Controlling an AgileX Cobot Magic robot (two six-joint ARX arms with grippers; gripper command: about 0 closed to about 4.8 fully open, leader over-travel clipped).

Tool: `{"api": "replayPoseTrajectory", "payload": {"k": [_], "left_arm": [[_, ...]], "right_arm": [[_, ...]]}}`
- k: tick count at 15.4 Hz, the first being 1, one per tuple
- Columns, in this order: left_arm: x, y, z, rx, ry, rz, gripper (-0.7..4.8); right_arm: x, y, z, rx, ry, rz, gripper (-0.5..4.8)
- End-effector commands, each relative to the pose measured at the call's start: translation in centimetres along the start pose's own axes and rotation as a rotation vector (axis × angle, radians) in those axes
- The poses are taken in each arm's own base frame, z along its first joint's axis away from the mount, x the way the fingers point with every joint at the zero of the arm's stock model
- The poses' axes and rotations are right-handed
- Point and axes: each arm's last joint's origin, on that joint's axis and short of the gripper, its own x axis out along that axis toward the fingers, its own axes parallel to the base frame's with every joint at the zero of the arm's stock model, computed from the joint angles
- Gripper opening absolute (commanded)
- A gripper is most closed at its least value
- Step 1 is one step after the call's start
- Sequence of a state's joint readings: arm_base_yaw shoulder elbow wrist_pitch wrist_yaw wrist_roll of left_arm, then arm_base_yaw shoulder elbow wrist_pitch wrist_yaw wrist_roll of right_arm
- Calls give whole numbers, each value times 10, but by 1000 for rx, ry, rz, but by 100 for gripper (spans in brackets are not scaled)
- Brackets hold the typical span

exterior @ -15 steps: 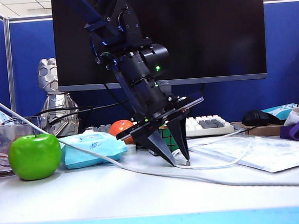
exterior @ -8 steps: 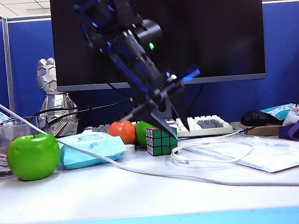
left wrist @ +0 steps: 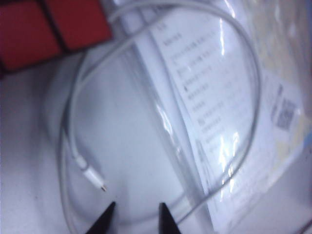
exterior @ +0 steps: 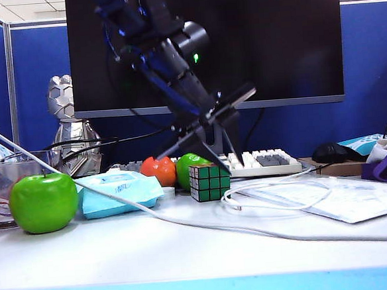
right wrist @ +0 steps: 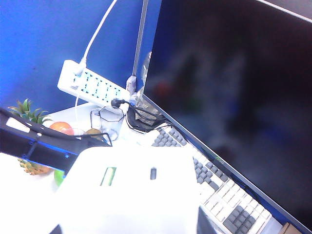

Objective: Pick up the Type-C charging cable and the charging base, insert one end of the Type-C charger into the corresponding slot on the base, and finally place the plugged-in charger back on the table.

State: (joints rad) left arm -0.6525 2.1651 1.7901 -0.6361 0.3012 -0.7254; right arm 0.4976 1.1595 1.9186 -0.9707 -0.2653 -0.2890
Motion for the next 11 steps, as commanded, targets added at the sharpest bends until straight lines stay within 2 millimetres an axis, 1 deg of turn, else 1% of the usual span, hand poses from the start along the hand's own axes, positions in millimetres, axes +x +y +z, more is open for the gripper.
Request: {"api": "replayPoseTrajectory", "payload": {"k": [1,2,3,6,8,11], "left_arm": [[11,4,-1,-82,11,16,160],[17,7,-1,-127,23,26,200],[25,11,-2,-193,49,29,208],[32,15,-1,-243,20,54,206],[33,15,1,-247,-13,64,206],[33,14,1,-271,-16,63,205]], "right_arm": [[-2,0,3,-7,-29,0,-1],[-2,0,3,-7,-30,2,-1],[-3,1,3,-7,-35,19,-1],[-3,1,3,-7,-35,20,-1],[-3,1,3,-7,-35,21,-1],[-2,1,3,-7,-34,21,-1]]}}
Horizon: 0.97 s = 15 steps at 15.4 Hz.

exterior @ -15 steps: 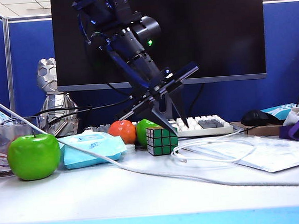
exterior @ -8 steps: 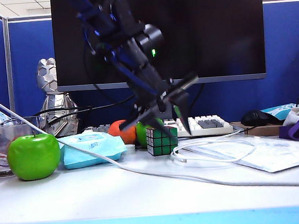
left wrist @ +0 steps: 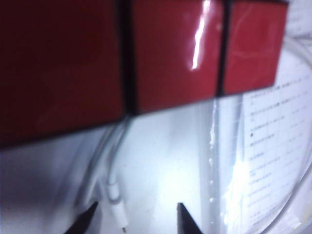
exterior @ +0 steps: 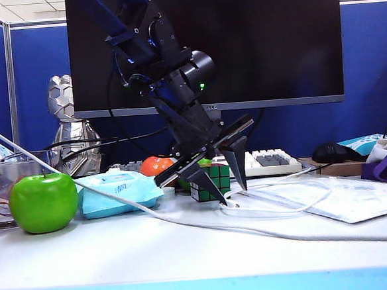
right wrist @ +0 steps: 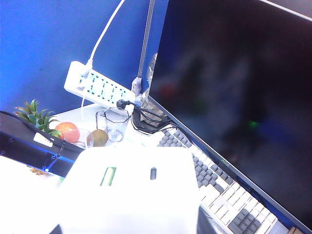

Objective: Pick up the Type-C charging cable and the charging base, insert one end of the Type-C charger into the corresponding slot on the base, and finally place the plugged-in charger back on the table.

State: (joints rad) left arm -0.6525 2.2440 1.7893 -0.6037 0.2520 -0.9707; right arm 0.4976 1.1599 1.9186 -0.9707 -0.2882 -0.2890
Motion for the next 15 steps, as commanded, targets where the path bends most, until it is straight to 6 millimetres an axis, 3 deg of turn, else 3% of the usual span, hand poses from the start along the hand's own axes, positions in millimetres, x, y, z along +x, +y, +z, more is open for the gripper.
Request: {"api": "replayPoseTrajectory", "payload": {"k": [1,4,15], "left_arm": [[3,-1,0,-27,-7,1,205],[9,3,0,-59,-1,16,178],[9,2,2,-48,-18,0,183]], "right_arm": [[-2,0,3,-8,-28,-1,-1],[-2,0,3,-7,-26,-1,-1],[0,0,2,-6,-20,-1,-1]]}}
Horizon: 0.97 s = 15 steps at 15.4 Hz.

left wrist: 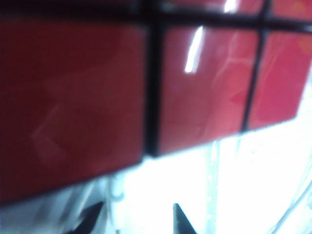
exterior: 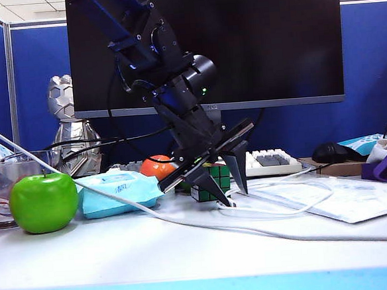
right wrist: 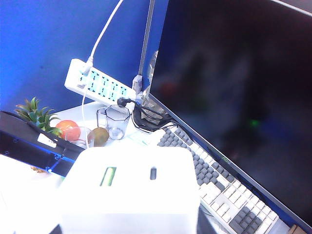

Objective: Pick up the Type-C charging cable and the charging base, insert one end of the Type-C charger into the corresponding slot on the base, and finally place the plugged-in charger back on the table.

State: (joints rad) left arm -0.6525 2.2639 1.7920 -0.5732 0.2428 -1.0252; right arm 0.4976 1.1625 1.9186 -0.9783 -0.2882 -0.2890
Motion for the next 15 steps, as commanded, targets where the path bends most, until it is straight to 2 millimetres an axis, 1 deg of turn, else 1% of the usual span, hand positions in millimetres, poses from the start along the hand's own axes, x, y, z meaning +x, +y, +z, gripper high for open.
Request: {"api": "replayPoseTrajectory", "payload": {"k": [1,3,6,7,10,12,15], "left_arm": [[2,1,1,5,-18,10,183],[1,0,3,15,-29,-2,183],[-3,6,15,10,-43,-11,183],[-3,7,16,7,-44,-10,183],[-2,6,14,12,-26,-20,183],[-1,4,10,47,-30,-16,183],[-1,4,11,87,-50,0,182]], "right_arm": [[-1,0,3,-8,-27,-3,-1],[1,-1,3,-7,-24,-2,-1],[3,-1,3,-5,-18,0,-1],[4,-2,2,-5,-17,0,-1],[6,-2,2,-4,-12,1,-1],[6,-2,2,-4,-13,1,-1],[6,-2,2,-4,-13,1,-1]]}}
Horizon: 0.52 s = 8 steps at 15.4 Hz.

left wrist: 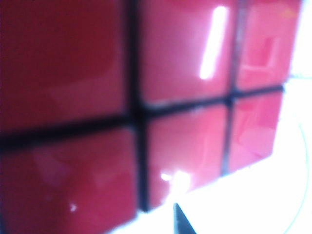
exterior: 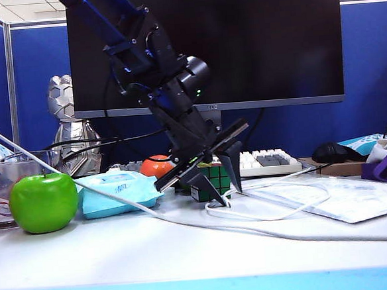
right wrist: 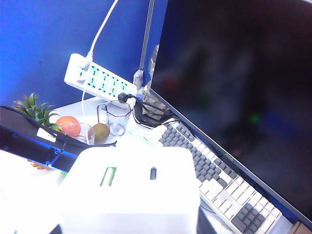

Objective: Pick up the Type-C charging cable and the charging base, insert one end of the Type-C charger into the corresponding slot on the base, and finally place the plugged-in charger back on the table.

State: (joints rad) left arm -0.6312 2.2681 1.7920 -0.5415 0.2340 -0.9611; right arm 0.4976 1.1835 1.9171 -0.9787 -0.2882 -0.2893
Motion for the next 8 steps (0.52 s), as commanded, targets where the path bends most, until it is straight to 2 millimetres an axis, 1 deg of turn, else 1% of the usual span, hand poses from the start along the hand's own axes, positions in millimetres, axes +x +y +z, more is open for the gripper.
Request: {"api": "replayPoseTrajectory", "payload": {"k": [1,3,4,5,8], "left_arm": [[0,1,0,46,-22,20,179],[0,1,0,45,-24,22,166],[0,1,0,45,-24,29,123],[0,2,0,43,-24,41,100],[8,6,-4,59,-5,73,97]], "right_arm": [[-3,0,4,-10,-34,-5,-1],[-3,0,4,-10,-34,-5,-1],[-3,0,4,-10,-34,-5,-1],[-4,0,4,-10,-34,-5,-1],[-4,0,4,-9,-33,-3,-1]]}}
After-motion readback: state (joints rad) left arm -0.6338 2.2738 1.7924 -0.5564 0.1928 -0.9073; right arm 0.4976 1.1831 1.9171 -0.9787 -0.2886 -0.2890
